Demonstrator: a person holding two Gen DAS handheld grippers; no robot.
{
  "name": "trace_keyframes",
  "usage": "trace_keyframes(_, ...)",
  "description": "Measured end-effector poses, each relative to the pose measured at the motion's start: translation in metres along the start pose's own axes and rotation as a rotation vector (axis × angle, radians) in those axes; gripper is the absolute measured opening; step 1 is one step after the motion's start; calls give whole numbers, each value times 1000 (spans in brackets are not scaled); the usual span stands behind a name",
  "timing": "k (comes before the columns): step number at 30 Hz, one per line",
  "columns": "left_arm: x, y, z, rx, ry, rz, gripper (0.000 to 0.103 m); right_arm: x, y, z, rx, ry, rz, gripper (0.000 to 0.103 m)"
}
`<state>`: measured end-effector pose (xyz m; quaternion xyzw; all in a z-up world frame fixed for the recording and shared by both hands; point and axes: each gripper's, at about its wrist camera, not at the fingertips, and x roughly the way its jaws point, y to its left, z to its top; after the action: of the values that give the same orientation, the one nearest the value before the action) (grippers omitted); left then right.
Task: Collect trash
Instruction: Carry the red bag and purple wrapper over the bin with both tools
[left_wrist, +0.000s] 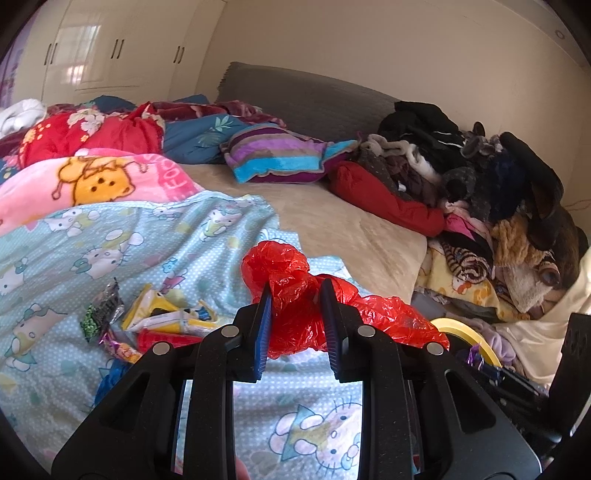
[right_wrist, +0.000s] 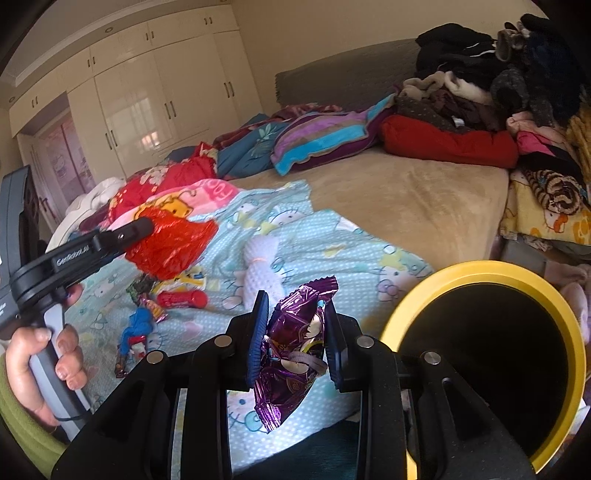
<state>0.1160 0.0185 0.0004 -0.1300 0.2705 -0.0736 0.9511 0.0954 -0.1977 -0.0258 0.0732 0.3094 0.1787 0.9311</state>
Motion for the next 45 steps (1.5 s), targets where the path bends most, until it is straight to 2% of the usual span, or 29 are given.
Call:
trace_keyframes(23,5,-61,-18,123,47,-92,19,-31,-68,9,128,-70,-108,27)
trace_keyframes(45,15,-112,-43,236,103,-164,19,-43,-128,8,217,-88,-201,27)
